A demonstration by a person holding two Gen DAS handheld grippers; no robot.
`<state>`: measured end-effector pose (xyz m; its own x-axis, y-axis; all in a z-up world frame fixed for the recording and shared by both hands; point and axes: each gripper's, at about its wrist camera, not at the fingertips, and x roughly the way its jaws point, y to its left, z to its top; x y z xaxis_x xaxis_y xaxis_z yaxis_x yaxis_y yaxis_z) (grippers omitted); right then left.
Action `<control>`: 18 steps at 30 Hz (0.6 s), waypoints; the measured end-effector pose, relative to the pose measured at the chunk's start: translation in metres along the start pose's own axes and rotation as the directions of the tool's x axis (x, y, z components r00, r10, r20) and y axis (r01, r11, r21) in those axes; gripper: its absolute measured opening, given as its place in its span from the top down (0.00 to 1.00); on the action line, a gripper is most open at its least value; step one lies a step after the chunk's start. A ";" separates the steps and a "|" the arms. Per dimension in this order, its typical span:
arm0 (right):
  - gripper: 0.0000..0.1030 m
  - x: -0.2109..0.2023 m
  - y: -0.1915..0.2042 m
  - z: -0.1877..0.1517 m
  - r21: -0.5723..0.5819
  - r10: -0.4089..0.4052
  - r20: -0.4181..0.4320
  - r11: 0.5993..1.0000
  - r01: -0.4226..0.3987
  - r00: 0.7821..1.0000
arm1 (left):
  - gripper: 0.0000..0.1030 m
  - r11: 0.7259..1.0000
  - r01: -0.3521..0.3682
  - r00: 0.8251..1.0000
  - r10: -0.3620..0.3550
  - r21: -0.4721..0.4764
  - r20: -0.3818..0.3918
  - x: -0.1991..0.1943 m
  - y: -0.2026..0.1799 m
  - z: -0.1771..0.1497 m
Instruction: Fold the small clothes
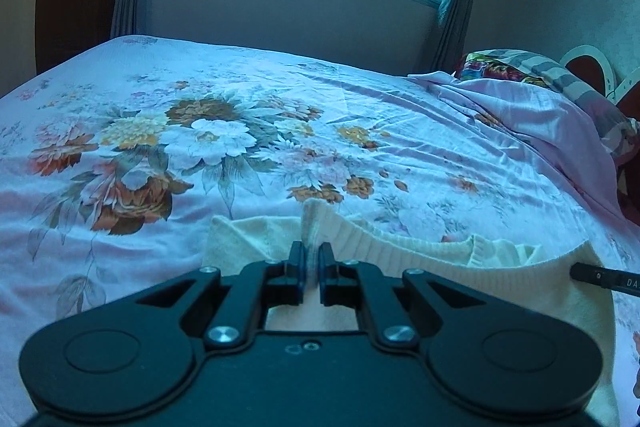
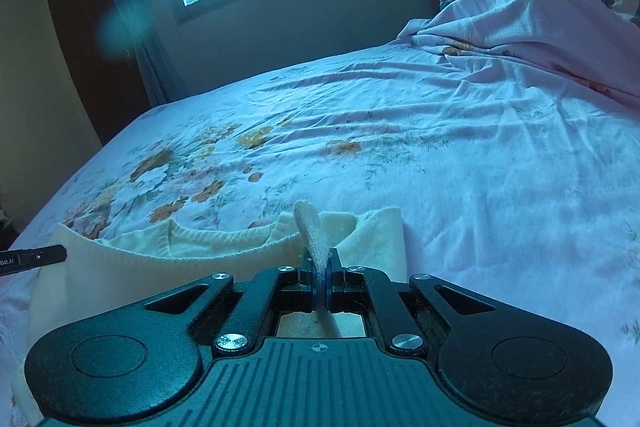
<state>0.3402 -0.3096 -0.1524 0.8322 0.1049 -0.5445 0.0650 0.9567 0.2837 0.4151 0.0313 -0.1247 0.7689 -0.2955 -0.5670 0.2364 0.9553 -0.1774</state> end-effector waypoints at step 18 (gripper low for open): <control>0.96 0.089 -0.024 0.001 -0.091 -0.133 -0.071 0.988 0.127 0.989 | 0.86 0.994 -0.101 0.988 0.105 0.043 -0.117 0.083 0.009 -0.015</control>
<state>0.4133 -0.3234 -0.2069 0.7747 -0.0044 -0.6323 0.1193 0.9830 0.1393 0.4718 0.0150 -0.1858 0.7148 -0.1917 -0.6726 0.1827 0.9795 -0.0850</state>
